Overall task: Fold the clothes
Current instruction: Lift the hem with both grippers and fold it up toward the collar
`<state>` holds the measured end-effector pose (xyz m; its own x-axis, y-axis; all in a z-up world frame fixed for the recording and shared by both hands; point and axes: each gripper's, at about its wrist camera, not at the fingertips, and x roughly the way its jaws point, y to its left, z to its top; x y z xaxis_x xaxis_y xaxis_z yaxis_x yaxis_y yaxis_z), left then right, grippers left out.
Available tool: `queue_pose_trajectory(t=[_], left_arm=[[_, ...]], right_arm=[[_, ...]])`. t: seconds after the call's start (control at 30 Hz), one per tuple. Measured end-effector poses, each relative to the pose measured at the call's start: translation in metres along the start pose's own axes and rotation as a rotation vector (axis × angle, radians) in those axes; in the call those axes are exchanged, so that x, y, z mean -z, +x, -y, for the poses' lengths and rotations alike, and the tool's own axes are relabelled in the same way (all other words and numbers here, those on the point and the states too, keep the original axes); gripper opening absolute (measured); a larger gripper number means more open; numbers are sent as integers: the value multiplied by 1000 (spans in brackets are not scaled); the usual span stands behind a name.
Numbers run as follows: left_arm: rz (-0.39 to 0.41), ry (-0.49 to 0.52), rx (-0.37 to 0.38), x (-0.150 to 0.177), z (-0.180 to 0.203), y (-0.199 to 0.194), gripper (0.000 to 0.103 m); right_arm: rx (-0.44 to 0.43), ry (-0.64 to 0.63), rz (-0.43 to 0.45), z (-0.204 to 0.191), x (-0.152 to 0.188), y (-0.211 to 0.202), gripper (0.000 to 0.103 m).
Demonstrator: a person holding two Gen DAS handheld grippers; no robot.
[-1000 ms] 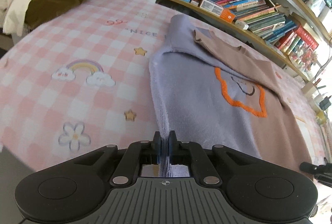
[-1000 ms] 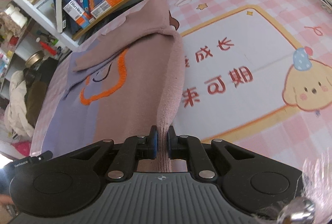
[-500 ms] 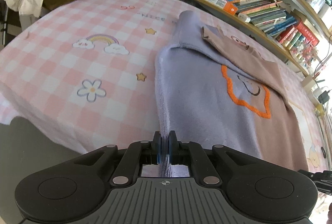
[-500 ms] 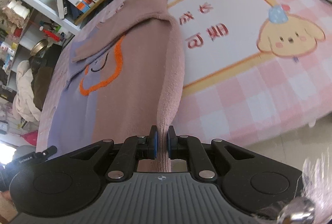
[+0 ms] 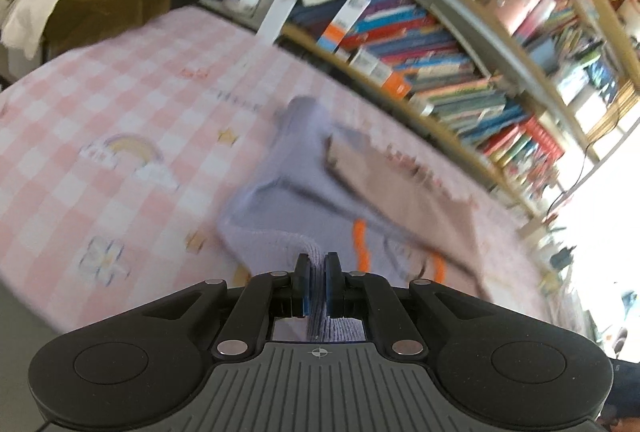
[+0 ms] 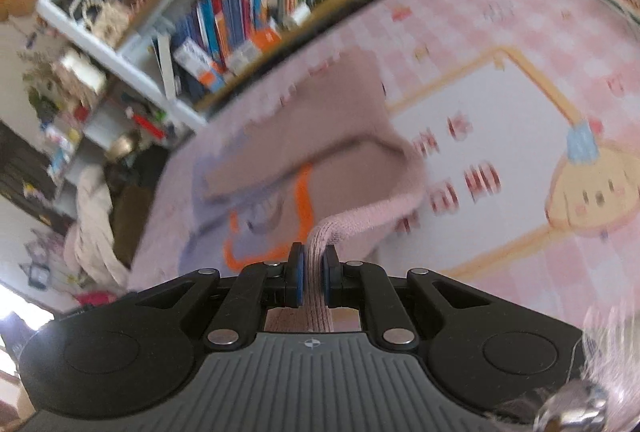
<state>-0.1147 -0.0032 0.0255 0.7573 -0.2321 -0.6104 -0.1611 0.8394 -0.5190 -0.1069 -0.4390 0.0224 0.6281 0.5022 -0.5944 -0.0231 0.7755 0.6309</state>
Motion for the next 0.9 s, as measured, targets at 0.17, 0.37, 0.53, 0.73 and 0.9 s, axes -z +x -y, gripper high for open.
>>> queue_pose_trajectory(t=[0.17, 0.37, 0.53, 0.73, 0.9], left_arm=[[47, -44, 34, -30, -4, 15, 6], [93, -42, 65, -73, -4, 37, 6], [101, -26, 89, -100, 2, 63, 7], [81, -65, 92, -124, -6, 100, 7], [42, -62, 68, -137, -13, 135, 7]], right_arm=[[-50, 117, 72, 5, -37, 9, 8], [-92, 173, 131, -1, -82, 23, 8], [-76, 171, 157, -9, -112, 45, 8], [-45, 218, 166, -4, -138, 82, 8], [-17, 270, 176, 4, -152, 112, 9]])
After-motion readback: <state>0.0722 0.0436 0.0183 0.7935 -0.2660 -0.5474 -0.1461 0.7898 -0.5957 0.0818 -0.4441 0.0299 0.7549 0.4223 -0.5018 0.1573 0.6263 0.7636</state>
